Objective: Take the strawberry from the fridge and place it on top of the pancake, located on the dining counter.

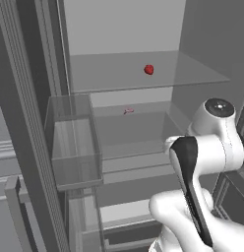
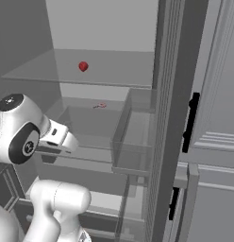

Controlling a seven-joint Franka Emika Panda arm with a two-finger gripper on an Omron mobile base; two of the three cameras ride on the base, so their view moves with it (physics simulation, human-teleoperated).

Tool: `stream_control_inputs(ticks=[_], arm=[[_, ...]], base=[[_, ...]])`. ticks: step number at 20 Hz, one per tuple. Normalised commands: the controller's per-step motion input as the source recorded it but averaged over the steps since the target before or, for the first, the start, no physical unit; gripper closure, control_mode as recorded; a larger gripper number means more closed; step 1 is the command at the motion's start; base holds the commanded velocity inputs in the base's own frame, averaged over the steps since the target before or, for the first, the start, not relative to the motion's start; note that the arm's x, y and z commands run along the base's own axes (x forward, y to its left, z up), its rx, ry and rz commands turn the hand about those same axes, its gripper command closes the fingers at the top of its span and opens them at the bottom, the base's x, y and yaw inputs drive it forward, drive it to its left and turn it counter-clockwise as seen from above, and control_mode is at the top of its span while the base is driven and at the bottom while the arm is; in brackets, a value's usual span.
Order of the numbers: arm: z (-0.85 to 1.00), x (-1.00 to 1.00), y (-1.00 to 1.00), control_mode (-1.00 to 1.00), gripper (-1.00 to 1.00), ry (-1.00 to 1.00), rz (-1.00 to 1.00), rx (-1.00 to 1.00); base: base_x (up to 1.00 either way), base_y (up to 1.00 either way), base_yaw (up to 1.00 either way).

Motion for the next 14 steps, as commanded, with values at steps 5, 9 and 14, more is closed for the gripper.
stream_control_inputs(ticks=[5,9,14], arm=[[0.36,0.02,0.00,-1.00,-1.00,-0.10,0.00,0.04],[1.00,0.15,0.00,-1.00,-1.00,-0.35,0.01,0.02],[1.00,0.30,0.01,-1.00,-1.00,-0.20,0.04,0.00]], base=[[0.25,0.01,0.00],[0.00,0.00,0.00],[0.00,0.00,0.00]])
